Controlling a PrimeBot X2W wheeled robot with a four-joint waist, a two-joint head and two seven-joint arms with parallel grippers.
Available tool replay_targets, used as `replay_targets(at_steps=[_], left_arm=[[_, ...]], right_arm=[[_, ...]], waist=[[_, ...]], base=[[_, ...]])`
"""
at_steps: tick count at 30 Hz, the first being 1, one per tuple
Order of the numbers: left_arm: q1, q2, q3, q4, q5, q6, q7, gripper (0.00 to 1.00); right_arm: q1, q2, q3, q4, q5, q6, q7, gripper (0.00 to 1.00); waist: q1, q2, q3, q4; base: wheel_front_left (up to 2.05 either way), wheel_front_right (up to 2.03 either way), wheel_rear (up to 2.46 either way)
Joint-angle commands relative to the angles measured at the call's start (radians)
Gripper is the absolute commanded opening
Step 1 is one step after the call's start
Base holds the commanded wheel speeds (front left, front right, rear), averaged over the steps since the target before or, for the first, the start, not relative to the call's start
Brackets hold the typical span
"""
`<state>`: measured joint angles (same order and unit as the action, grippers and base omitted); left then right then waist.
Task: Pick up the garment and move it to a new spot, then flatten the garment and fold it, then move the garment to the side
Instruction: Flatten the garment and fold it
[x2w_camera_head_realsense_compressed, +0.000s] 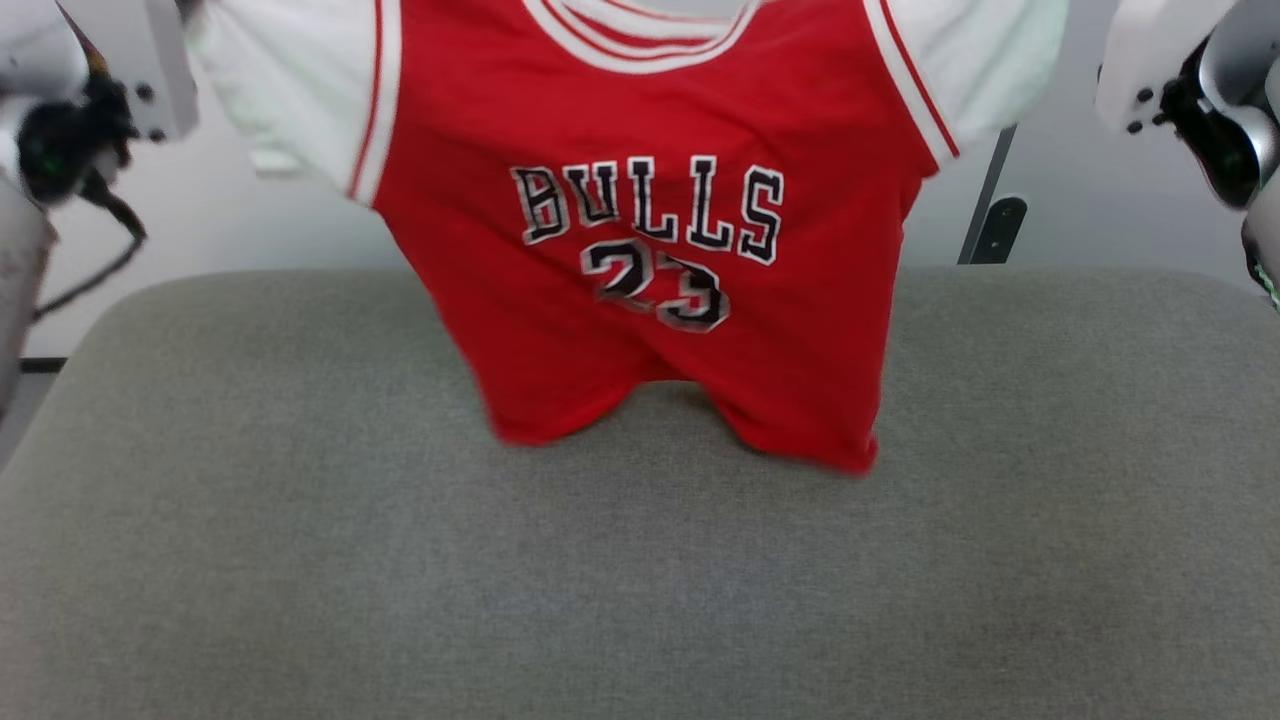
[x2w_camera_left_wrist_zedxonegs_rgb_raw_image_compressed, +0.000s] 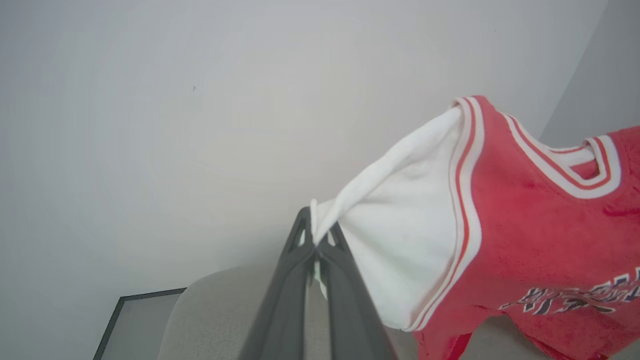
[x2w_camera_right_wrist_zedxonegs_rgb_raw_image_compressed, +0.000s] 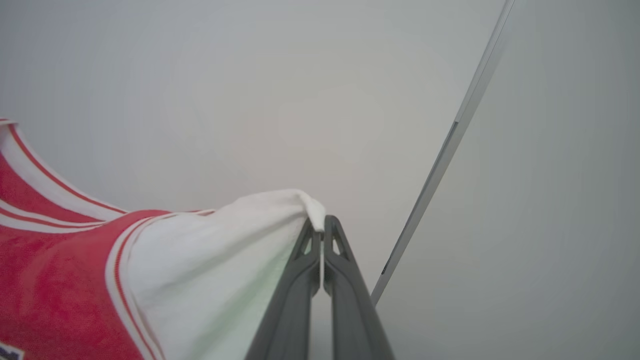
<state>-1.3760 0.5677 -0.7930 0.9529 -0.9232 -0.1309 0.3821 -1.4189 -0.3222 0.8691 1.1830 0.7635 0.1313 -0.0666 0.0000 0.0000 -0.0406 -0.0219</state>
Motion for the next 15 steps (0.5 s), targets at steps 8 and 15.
replay_targets(at_steps=[8,15], left_arm=[[-0.106,0.010,-0.013,0.072,0.041,0.016,-0.018,0.00],[-0.149,-0.007,-0.032,0.099,0.060,0.008,-0.046,0.00]], right_arm=[[-0.079,0.020,0.014,0.050,-0.018,-0.001,-0.021,0.00],[-0.115,0.034,0.003,0.070,-0.001,-0.001,-0.024,0.00]], waist=[[0.0000,0.0000,0.001,-0.014],[0.0000,0.0000,0.048,-0.019]], base=[[0.00,0.00,0.00],[0.00,0.00,0.00]])
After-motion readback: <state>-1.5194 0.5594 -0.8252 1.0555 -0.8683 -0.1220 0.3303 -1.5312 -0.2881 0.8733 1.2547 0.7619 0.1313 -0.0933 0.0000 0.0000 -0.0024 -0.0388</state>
